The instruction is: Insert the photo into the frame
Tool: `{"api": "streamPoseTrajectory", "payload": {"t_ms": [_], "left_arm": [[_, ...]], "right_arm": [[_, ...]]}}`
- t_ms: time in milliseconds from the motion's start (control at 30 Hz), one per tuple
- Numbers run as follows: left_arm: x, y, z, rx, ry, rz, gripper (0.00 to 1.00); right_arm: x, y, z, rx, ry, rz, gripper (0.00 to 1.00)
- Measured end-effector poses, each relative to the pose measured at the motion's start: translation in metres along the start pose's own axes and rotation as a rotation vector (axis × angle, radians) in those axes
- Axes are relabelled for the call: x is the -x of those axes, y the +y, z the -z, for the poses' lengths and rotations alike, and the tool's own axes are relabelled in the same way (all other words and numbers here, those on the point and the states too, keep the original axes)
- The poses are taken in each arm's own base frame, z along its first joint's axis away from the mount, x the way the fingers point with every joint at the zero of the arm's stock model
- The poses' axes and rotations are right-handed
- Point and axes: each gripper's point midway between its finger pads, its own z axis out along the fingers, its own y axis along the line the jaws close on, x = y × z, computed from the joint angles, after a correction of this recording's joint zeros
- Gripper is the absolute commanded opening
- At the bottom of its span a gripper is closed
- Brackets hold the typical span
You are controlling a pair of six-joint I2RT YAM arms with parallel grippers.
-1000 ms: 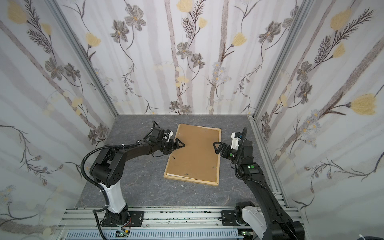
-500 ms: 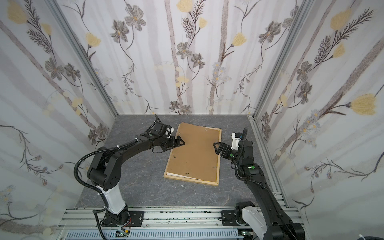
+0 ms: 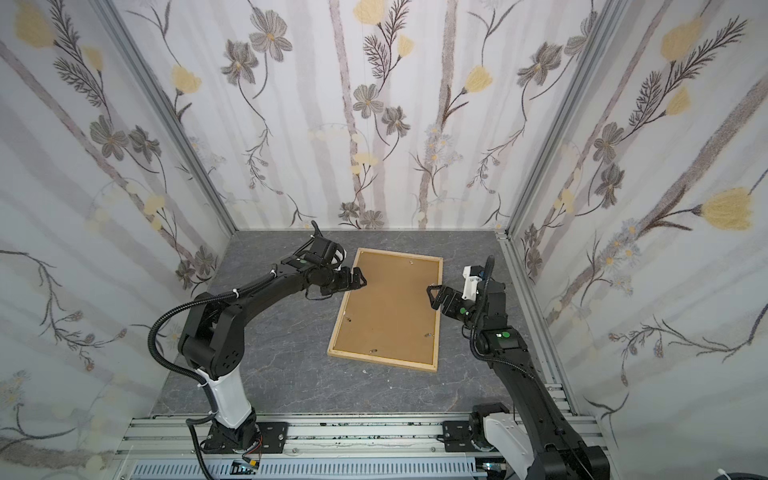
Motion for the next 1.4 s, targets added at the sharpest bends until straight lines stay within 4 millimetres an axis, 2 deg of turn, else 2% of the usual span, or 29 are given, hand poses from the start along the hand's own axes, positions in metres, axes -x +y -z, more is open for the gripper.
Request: {"api": "streamPoseTrajectory", "payload": {"t_ms": [200,300,467,667,967,1100,1233,1400], "left_arm": [[-0.015,0.046,-0.021,0.064,0.023,0.088,0.99],[-0.022,0.059,-0.028,0.064,0.014,0.132,0.97],[-0.029,0.06,-0.039,0.02,0.004,0.169,0.93],[-0.041,0.058,-0.037,-0.039,-0.026,0.212,0.85],[-0.066,0.063,-0.022,-0.063,-0.087,0.265,0.76],[-0.087,0.064,-0.011,-0.065,-0.087,0.296,0.76],[-0.105,0.059,0.001,-0.084,-0.076,0.311,0.8],[-0.103,0.053,0.01,-0.104,-0.088,0.303,0.89]], "right_arm": [[-0.022,-0.028,-0.02,-0.081,0.087,-0.04,1.0],[-0.042,-0.043,-0.03,-0.106,0.157,-0.07,1.0],[-0.083,-0.064,-0.047,-0.155,0.291,-0.108,1.0],[-0.126,-0.072,-0.067,-0.194,0.425,-0.078,1.0],[-0.122,-0.065,-0.09,-0.205,0.396,0.0,1.0],[-0.12,-0.066,-0.092,-0.212,0.392,0.01,1.0],[-0.12,-0.066,-0.09,-0.223,0.391,0.015,1.0],[-0.125,-0.065,-0.083,-0.23,0.409,0.014,0.99]]}}
